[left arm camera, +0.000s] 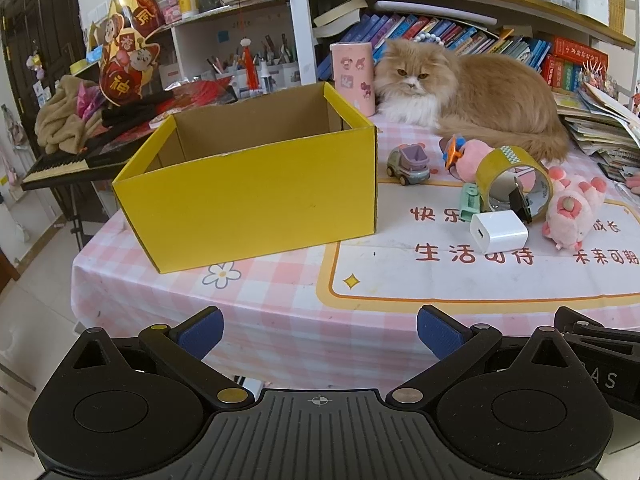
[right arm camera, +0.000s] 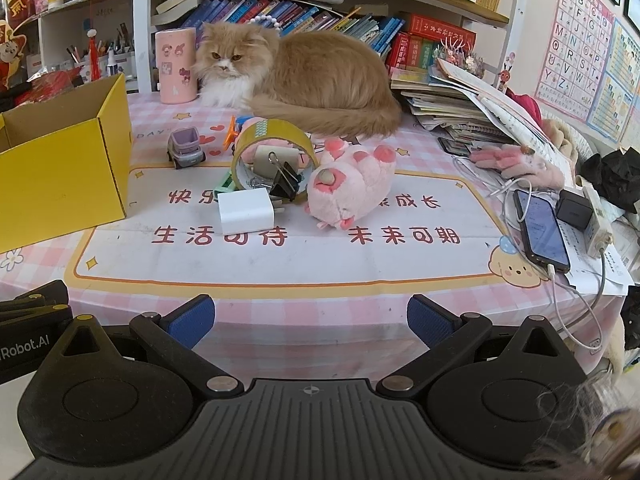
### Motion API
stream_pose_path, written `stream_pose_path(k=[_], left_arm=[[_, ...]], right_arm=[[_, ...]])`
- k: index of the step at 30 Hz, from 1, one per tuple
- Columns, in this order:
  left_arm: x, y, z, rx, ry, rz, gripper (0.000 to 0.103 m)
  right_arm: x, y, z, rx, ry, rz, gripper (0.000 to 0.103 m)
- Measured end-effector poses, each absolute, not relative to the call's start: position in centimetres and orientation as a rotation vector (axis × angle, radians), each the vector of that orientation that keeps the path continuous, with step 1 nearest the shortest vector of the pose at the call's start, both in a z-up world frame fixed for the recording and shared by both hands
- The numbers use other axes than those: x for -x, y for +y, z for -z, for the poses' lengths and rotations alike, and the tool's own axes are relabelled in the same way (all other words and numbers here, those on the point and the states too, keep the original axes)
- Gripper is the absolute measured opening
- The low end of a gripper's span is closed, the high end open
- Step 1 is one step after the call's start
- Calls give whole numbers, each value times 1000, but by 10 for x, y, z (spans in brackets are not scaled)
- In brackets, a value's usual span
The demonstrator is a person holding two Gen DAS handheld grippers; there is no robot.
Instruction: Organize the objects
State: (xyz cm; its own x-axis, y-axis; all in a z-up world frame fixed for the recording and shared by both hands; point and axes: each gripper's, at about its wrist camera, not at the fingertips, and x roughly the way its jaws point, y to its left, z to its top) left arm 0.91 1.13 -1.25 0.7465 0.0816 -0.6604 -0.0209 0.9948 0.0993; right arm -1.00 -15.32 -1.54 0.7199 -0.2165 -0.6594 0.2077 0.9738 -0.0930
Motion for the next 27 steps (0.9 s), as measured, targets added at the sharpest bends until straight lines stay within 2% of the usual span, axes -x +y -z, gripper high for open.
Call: stream_pose_path(k=[27], left_arm=[[-25, 9, 21, -32, 799, 22, 103]], right_arm=[[3, -163, 22, -13, 779, 254, 103]])
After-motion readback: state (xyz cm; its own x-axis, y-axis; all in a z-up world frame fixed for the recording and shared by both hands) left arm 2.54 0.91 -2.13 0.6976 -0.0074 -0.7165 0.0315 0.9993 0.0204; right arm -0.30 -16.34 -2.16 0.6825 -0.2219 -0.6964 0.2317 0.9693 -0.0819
